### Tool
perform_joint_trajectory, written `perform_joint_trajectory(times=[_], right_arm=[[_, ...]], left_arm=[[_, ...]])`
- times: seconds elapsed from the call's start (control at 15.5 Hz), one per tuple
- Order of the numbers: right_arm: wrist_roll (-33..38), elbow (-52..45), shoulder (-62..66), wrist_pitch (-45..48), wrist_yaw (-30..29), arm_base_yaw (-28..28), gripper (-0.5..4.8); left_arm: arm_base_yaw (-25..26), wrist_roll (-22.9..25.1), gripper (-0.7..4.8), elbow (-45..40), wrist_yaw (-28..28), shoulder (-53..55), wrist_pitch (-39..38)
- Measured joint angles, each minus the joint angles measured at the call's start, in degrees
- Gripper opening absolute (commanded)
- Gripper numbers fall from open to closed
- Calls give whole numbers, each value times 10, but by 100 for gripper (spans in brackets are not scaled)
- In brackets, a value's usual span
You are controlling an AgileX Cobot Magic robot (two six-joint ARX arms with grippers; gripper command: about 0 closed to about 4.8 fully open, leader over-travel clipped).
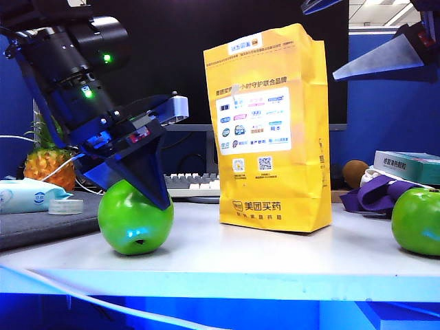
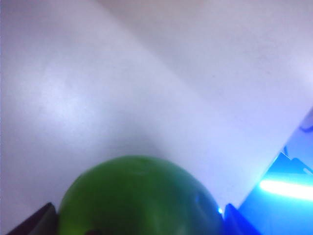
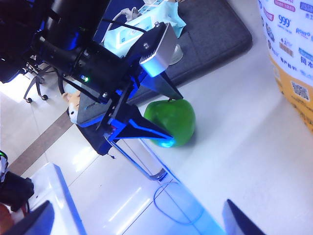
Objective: Pick up the green apple and throw it into the yellow paper bag.
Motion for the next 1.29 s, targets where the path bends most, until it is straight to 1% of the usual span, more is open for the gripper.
perform_joint_trajectory(times=[0.06, 0.19, 0.32, 0.39, 0.45, 0.65, 0.71, 0.78, 0.9, 1.03, 1.16, 1.23, 1.29], right_arm=[[0, 0, 0, 9, 7, 0, 479], [-2, 0, 0, 18, 13, 0, 479], [-2, 0, 0, 30, 17, 0, 479], [-2, 0, 0, 33, 18, 0, 479], [-2, 0, 0, 35, 19, 0, 479], [-2, 0, 0, 38, 19, 0, 479], [-2, 0, 0, 40, 20, 0, 479], [-11, 0, 0, 40, 29, -2, 479], [-26, 0, 0, 40, 52, -2, 479], [-40, 0, 0, 47, 92, -2, 479], [-43, 0, 0, 62, 106, -3, 479], [-44, 0, 0, 76, 106, -3, 479], [-44, 0, 0, 87, 106, -3, 479]], left_arm=[[0, 1, 216, 2, -2, -1, 0], [0, 3, 171, 8, -2, -1, -4], [-1, 11, 151, 40, -18, 4, -44], [0, 17, 151, 70, -26, 6, -70], [0, 17, 151, 89, -28, 6, -80], [0, 26, 151, 183, -40, 5, -107], [0, 31, 151, 220, -48, 6, -136], [0, 33, 151, 273, -59, 6, -173], [0, 34, 150, 356, -66, 1, -213], [-3, 43, 147, 429, -71, -15, -260], [-10, 54, 147, 464, -56, -40, -264], [-16, 64, 147, 489, -11, -48, -255], [-19, 68, 147, 499, 22, -48, -237]])
